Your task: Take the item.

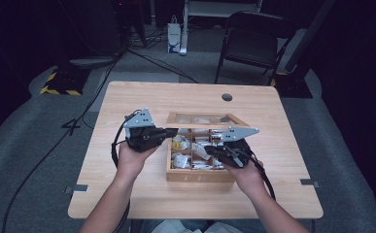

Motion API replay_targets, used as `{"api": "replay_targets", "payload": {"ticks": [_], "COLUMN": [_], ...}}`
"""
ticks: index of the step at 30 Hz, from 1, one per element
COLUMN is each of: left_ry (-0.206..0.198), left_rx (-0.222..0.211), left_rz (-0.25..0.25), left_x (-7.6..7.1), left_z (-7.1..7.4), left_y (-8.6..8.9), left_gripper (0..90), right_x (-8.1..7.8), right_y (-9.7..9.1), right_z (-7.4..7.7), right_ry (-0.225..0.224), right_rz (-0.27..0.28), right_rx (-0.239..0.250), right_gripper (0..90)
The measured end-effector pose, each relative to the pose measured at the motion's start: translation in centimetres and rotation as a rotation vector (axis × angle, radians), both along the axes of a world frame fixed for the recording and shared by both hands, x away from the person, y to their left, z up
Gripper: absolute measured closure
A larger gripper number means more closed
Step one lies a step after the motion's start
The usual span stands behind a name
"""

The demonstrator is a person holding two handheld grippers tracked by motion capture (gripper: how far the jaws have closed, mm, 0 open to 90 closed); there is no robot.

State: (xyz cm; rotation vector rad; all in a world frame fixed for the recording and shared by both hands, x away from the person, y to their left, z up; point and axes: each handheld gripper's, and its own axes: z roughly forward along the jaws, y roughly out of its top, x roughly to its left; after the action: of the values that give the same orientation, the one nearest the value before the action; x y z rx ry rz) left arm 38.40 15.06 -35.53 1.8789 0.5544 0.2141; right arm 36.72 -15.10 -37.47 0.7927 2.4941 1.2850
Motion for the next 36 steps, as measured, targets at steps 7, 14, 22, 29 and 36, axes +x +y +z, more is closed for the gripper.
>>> {"api": "replay_targets", "payload": {"ticks": [7,14,22,29,36], "left_ry": [0.002,0.002,0.004,0.006,0.002], "left_rx": [0.000,0.003,0.006,0.005,0.004], "left_rz": [-0.001,0.000,-0.001,0.002,0.002], "left_x": [0.0,0.0,0.0,0.0,0.1], "left_z": [0.0,0.0,0.0,0.0,0.1], "left_y": [0.0,-0.1,-0.1,-0.1,-0.2], "left_gripper": [89.9,89.8,89.9,89.8,89.8], "right_x": [-0.5,-1.1,-1.9,-2.4,-2.6], "right_y": [-0.7,-2.1,-4.8,-7.1,-9.1], "right_z": [1.1,2.3,3.4,4.0,4.0], "right_ry": [-0.021,-0.043,-0.057,-0.072,-0.070], "right_rz": [-0.003,-0.021,-0.062,-0.105,-0.149], "right_rx": [0.035,0.048,0.061,0.068,0.077], "right_gripper": [90.0,90.0,90.0,90.0,90.0]}}
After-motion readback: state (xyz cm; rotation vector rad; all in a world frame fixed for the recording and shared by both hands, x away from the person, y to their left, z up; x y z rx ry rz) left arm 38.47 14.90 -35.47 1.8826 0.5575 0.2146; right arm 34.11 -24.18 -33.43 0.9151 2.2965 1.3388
